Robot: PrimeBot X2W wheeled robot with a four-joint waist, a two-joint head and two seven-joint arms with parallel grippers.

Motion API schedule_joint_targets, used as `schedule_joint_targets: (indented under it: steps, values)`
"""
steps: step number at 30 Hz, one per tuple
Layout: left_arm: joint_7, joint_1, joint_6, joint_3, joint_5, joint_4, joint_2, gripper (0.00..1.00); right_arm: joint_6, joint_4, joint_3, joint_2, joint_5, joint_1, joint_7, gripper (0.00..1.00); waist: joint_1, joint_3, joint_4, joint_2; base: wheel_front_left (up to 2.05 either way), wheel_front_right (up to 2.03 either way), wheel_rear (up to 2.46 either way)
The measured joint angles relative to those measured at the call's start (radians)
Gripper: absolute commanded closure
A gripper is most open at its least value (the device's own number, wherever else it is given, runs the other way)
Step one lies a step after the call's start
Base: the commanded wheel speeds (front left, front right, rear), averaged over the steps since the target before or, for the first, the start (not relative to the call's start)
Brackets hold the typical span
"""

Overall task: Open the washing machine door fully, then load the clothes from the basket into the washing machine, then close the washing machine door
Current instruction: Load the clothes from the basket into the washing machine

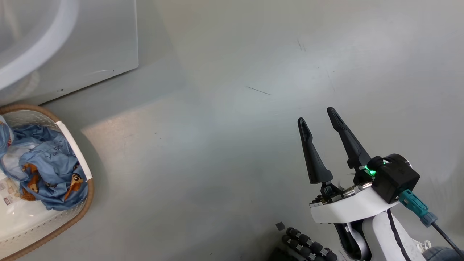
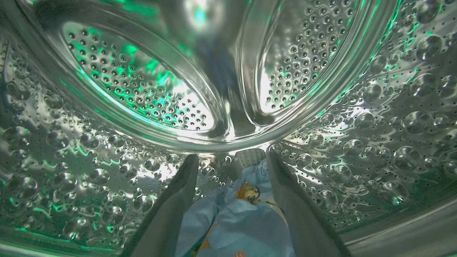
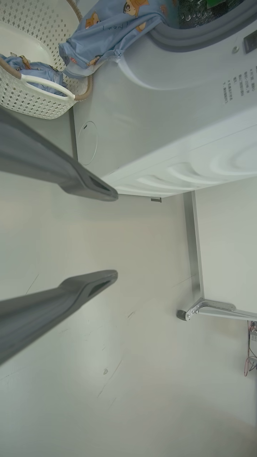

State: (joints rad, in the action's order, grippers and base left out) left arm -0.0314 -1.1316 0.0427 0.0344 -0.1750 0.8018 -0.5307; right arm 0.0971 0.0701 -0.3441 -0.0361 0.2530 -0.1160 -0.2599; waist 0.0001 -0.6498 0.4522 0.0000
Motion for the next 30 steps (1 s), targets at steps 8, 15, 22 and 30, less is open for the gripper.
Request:
schedule_joint_targets:
  steps: [8, 15, 22, 30]
  values:
    - [0.059, 0.002, -0.029, -0.012, 0.0, 0.061, 0.055, 0.0, 0.0, -0.008, 0.022, -0.001, -0.009, 0.002, 0.0, 0.0, -0.0001, 0.05, -0.028, 0.0, 0.0, 0.0, 0.0]
    - [0.046, -0.003, -0.074, -0.006, -0.003, 0.058, 0.103, 0.0, 0.0, -0.01, 0.046, -0.002, -0.009, 0.002, 0.0, 0.0, -0.0001, 0.07, -0.075, 0.0, 0.0, 0.0, 0.0]
    - [0.002, 0.061, -0.08, -0.008, -0.029, 0.05, 0.193, 0.0, 0.0, -0.011, 0.064, -0.003, -0.009, 0.001, 0.0, 0.0, -0.0001, 0.087, -0.125, 0.0, 0.0, 0.0, 0.0]
    - [-0.047, 0.126, -0.077, -0.02, -0.056, -0.021, 0.263, 0.0, 0.0, -0.011, 0.096, -0.003, -0.019, 0.0, 0.0, 0.0, -0.0001, 0.099, -0.194, 0.0, 0.0, 0.0, 0.0]
